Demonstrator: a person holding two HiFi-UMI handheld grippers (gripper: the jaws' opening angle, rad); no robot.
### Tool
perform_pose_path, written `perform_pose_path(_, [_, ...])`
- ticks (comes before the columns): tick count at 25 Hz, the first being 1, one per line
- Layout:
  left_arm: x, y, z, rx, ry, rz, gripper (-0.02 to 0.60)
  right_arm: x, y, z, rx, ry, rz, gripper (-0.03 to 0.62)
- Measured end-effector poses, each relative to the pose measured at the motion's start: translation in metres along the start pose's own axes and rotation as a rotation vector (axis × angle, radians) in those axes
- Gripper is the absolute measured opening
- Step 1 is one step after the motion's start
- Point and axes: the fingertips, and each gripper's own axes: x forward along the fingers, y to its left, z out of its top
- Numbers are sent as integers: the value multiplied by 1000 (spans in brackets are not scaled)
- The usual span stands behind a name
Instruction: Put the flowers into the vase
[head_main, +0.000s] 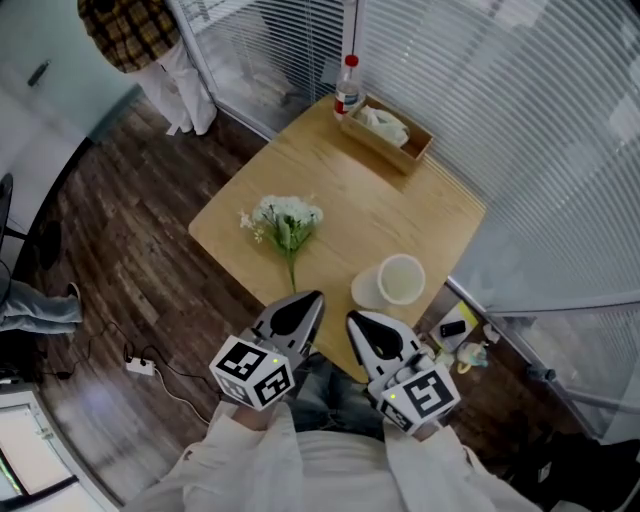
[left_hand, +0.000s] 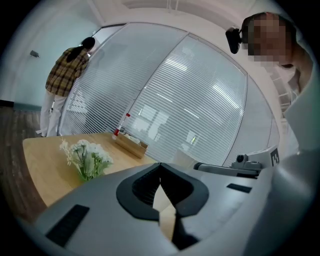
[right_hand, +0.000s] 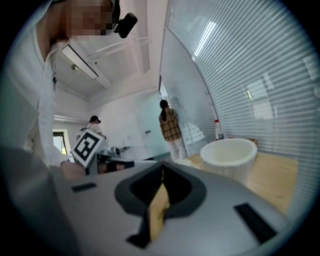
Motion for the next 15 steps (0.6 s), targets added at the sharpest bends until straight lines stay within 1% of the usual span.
perform_pose_path(4, [3,18,0,-28,8,13,9,11,1,-6,13,21,10,12])
perform_pose_path(8, [5,39,4,-61,-15,22,11,19,4,-14,19,45,22,12])
perform_pose_path(11, [8,58,8,-66,-15,68,12,24,3,-24,29,79,27,12])
perform_pose_path(15, [14,79,12,-83,-25,108,37,31,-1,-32,52,101,24,12])
